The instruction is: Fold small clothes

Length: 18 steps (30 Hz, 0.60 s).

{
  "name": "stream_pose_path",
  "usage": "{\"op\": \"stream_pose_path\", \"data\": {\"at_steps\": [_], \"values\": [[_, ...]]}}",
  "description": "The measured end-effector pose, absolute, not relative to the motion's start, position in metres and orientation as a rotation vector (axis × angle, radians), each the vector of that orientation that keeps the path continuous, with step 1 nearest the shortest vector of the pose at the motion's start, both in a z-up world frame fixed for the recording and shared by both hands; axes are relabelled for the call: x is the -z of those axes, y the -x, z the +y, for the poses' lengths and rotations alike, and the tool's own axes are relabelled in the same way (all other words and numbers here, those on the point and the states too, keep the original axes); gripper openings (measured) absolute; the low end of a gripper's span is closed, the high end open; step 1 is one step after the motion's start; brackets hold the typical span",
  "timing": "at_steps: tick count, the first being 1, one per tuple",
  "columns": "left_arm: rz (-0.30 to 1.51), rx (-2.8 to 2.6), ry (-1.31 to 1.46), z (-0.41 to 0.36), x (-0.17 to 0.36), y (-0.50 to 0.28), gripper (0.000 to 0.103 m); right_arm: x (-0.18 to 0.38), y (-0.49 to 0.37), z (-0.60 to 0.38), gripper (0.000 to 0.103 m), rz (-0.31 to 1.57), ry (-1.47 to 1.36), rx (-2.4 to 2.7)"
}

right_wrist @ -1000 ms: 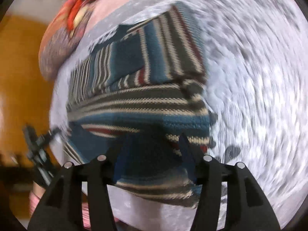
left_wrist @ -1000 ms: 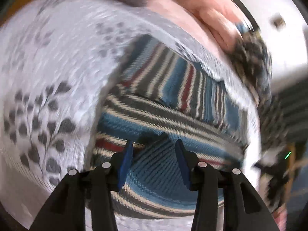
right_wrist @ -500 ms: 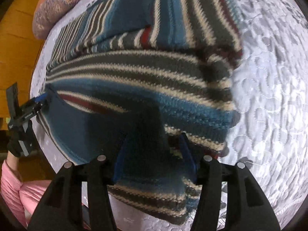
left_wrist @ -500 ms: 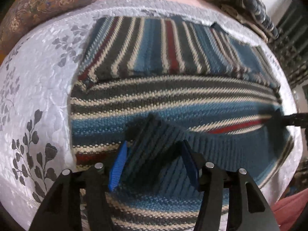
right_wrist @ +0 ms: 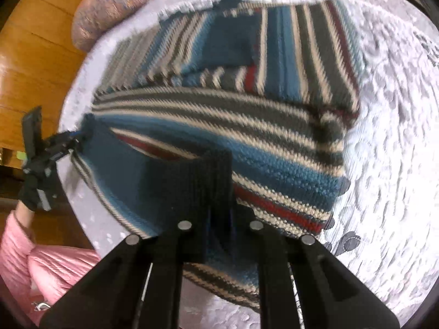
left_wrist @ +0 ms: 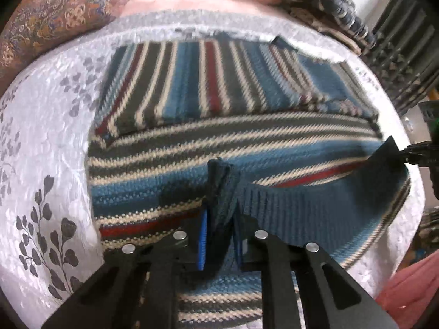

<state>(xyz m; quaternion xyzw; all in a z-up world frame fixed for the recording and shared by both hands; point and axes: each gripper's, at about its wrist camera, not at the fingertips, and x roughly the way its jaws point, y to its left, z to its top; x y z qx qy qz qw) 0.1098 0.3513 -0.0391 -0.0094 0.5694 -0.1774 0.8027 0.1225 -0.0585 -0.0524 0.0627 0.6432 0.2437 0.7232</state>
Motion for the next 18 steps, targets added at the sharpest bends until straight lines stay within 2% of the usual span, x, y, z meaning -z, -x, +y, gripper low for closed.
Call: {"op": "stream_pose_path", "data": {"at_steps": [9, 18], "values": [[0.995, 0.367, 0.194, 0.380, -0.025, -0.119, 0.015, -0.001, -0.143, -0.093, 0.009, 1.252, -0.316, -0.510], [0.856, 0.282, 0.226, 0.367, -0.054, -0.169, 0.015, -0.037, -0.198, -0.097, 0.009, 1.109, -0.318, -0.450]]}}
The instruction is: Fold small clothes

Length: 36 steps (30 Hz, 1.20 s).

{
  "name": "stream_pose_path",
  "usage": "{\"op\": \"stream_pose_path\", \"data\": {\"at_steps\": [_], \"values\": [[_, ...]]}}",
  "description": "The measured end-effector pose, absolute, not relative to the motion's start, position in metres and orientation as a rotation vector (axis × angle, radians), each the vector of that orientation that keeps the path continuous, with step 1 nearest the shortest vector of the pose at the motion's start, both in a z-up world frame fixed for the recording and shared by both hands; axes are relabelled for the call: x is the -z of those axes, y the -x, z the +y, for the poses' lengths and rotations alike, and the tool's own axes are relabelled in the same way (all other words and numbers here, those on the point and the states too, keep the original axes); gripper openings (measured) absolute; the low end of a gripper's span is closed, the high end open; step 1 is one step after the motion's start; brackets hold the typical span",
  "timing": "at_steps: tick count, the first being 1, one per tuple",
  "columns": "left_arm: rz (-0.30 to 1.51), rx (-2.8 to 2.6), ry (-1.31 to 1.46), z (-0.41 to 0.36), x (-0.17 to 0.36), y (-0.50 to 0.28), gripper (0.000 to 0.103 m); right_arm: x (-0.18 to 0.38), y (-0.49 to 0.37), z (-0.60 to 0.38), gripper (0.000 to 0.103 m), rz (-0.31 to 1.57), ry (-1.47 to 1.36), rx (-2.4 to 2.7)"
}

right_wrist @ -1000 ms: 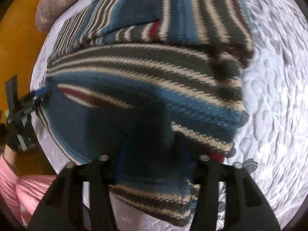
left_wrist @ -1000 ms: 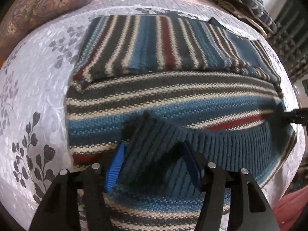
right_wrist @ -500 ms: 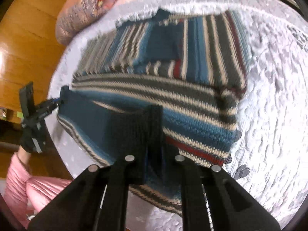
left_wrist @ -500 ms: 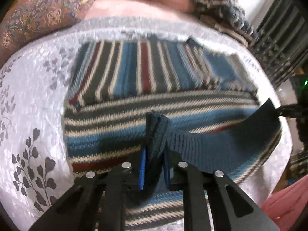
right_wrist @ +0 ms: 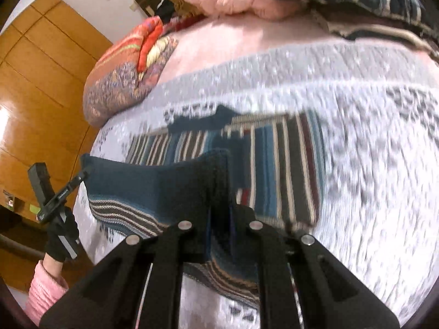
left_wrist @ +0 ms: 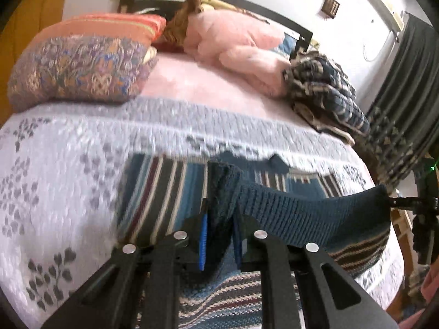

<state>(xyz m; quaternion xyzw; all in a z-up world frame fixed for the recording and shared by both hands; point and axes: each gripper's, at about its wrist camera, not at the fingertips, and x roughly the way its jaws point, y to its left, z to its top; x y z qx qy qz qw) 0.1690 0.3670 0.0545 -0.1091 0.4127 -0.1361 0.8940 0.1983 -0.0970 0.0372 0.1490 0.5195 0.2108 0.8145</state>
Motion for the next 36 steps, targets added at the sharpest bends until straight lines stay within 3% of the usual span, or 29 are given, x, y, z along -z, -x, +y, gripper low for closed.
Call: {"op": "stream_pose_path", "data": {"at_steps": [6, 16, 26, 36], "values": [[0.799, 0.249, 0.301, 0.369, -0.048, -0.215, 0.015, -0.029, -0.251, -0.096, 0.009, 1.042, -0.350, -0.424], [0.818, 0.208, 0.298, 0.359, 0.007, -0.282, 0.015, 0.037, -0.321, -0.101, 0.009, 1.071, -0.430, -0.348], [0.879, 0.193, 0.272, 0.361, 0.059, -0.310, 0.015, 0.080, -0.339, -0.103, 0.009, 1.133, -0.428, -0.306], [0.906, 0.198, 0.264, 0.360, 0.078, -0.316, 0.017, 0.116, -0.346, -0.110, 0.010, 1.200, -0.492, -0.285]]}}
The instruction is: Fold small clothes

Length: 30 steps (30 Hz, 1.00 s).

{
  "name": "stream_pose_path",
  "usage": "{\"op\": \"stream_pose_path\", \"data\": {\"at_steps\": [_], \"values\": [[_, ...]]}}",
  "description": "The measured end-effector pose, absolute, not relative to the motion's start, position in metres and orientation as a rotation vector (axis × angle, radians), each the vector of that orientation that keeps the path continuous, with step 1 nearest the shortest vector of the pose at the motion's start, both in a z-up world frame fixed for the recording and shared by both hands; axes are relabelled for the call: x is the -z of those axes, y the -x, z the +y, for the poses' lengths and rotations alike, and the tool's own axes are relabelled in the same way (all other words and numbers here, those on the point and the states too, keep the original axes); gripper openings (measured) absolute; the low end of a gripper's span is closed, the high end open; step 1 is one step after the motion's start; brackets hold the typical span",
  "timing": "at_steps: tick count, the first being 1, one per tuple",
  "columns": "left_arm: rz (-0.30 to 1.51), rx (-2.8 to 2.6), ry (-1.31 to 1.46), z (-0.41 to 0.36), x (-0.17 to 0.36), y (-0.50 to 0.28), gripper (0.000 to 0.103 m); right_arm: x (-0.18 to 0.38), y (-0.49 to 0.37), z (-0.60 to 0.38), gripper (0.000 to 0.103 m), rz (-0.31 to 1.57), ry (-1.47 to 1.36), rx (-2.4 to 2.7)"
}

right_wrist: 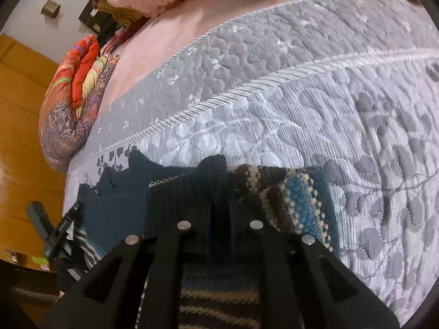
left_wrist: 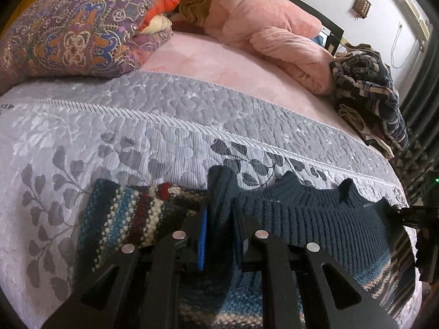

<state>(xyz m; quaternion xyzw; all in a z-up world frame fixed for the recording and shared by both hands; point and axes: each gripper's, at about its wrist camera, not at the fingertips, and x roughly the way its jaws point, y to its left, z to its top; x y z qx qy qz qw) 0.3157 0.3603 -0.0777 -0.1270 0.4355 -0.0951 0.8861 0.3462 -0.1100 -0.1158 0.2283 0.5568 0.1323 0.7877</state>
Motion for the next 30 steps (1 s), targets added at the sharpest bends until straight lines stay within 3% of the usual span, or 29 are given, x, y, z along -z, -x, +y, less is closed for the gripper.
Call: {"op": "stream_pose_path", "data": {"at_steps": [5, 8, 11, 17, 20, 30], "values": [[0.917, 0.185, 0.271, 0.362, 0.081, -0.316, 0.023, 0.117, -0.343, -0.114, 0.010, 1.204, -0.528, -0.292], [0.932, 0.164, 0.268, 0.362, 0.080, -0.315, 0.030, 0.108, -0.337, -0.114, 0.017, 1.205, -0.524, -0.289], [0.948, 0.126, 0.213, 0.357, 0.072, -0.310, 0.042, 0.087, -0.325, -0.116, 0.035, 1.201, -0.470, -0.258], [0.993, 0.092, 0.272, 0.349, 0.047, -0.287, 0.058, 0.049, -0.284, -0.119, 0.039, 1.221, -0.377, -0.249], [0.987, 0.130, 0.216, 0.332, 0.033, -0.264, 0.062, 0.043, -0.246, -0.111, 0.045, 1.252, -0.290, -0.272], [1.074, 0.260, 0.165, 0.284, 0.038, -0.201, 0.070, 0.064, -0.172, -0.124, 0.049, 1.308, -0.312, -0.297]]}}
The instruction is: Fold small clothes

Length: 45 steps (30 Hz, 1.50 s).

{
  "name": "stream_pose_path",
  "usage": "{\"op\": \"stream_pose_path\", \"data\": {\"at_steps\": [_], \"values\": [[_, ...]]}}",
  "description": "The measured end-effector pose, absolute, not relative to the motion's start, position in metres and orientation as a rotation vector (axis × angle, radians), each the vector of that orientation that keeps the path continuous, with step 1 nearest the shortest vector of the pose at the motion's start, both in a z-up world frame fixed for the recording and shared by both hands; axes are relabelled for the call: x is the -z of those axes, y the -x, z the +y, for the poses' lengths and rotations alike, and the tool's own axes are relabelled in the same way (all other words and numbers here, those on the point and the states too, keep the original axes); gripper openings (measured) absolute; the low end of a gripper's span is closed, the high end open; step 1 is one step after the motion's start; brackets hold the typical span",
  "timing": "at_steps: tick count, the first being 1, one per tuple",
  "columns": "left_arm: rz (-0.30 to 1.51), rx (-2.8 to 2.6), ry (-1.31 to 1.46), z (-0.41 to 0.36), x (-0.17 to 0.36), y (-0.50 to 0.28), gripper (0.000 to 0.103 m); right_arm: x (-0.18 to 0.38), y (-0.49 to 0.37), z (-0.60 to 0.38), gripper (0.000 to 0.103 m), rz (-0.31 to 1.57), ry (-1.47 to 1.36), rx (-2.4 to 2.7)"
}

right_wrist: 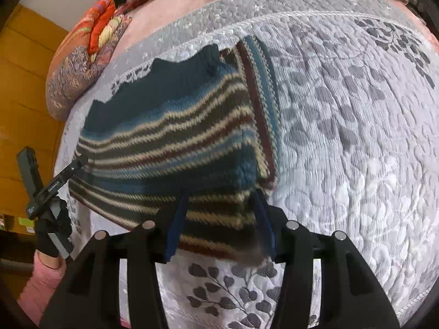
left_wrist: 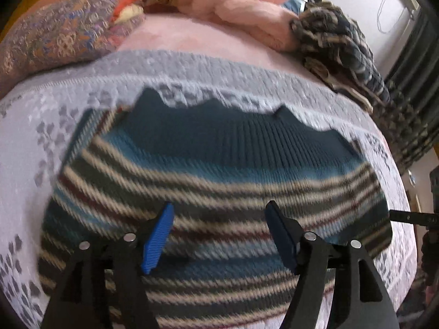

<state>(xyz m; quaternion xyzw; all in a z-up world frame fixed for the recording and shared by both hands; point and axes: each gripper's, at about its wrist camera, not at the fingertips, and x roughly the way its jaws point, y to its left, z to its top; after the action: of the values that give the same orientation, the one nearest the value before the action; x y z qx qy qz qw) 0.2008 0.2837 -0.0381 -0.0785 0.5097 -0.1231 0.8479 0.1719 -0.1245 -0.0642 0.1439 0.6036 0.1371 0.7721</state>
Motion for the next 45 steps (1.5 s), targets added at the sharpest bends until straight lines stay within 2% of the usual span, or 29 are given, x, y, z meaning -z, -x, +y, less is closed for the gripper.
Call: {"op": "stream_pose_path", "data": {"at_steps": [4, 7, 10, 11, 12, 23, 45], "values": [[1.077, 0.232, 0.142, 0.279, 0.045, -0.186, 0.070, 0.080, -0.166, -0.124, 0.049, 1.351, -0.291, -0.290], [1.064, 0.210, 0.126, 0.276, 0.046, -0.179, 0.070, 0.091, -0.165, -0.124, 0.044, 1.371, -0.288, -0.283], [1.055, 0.193, 0.115, 0.275, 0.046, -0.174, 0.070, 0.090, -0.164, -0.121, 0.024, 1.358, -0.278, -0.297], [1.049, 0.191, 0.109, 0.274, 0.046, -0.172, 0.070, 0.088, -0.164, -0.120, 0.013, 1.349, -0.276, -0.304], [1.045, 0.188, 0.104, 0.273, 0.046, -0.172, 0.070, 0.086, -0.164, -0.119, 0.012, 1.342, -0.273, -0.315], [0.995, 0.177, 0.076, 0.273, 0.037, -0.164, 0.070, 0.058, -0.158, -0.136, 0.011, 1.291, -0.353, -0.374], [1.026, 0.173, 0.025, 0.267, 0.056, -0.165, 0.070, 0.110, -0.153, -0.126, 0.011, 1.406, -0.260, -0.305]]}}
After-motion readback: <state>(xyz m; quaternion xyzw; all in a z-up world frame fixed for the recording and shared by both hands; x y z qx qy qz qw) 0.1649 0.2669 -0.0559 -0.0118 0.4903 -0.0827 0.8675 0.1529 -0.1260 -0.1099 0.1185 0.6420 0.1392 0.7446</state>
